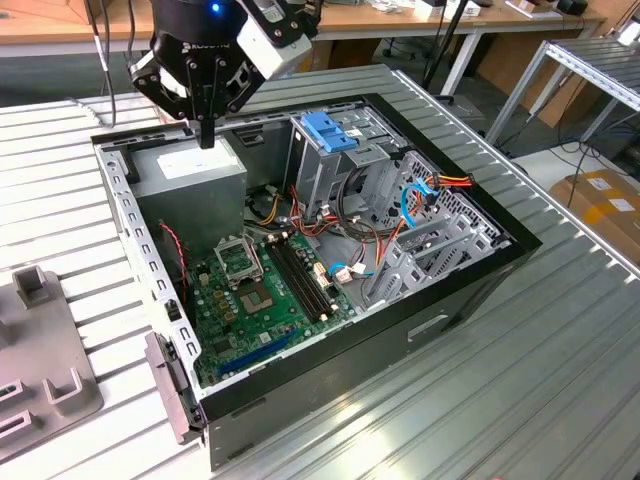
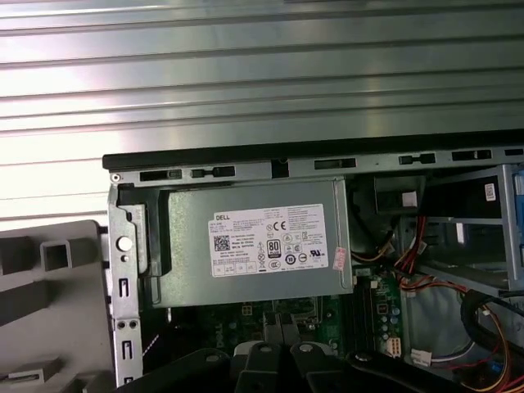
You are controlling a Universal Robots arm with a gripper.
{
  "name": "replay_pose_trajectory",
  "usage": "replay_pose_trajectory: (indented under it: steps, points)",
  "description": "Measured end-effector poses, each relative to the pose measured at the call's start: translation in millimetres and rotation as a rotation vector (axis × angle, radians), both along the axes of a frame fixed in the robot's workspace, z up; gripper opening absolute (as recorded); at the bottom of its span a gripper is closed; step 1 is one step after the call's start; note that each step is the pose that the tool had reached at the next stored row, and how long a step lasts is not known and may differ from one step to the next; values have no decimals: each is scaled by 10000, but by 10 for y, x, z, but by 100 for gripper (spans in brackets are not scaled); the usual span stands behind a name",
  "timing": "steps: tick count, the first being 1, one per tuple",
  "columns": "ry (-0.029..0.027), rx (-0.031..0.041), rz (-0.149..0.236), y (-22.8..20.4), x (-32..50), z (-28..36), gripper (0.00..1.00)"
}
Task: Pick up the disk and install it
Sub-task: 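Reach for the disk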
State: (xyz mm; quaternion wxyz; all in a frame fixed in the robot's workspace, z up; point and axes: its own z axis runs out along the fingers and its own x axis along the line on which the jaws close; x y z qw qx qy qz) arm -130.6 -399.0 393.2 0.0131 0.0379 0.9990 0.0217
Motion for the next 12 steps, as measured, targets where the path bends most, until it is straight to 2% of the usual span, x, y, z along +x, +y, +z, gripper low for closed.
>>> replay_pose_trajectory:
  steps: [12]
  points:
    - [0, 0, 0, 0, -115, -4, 11]
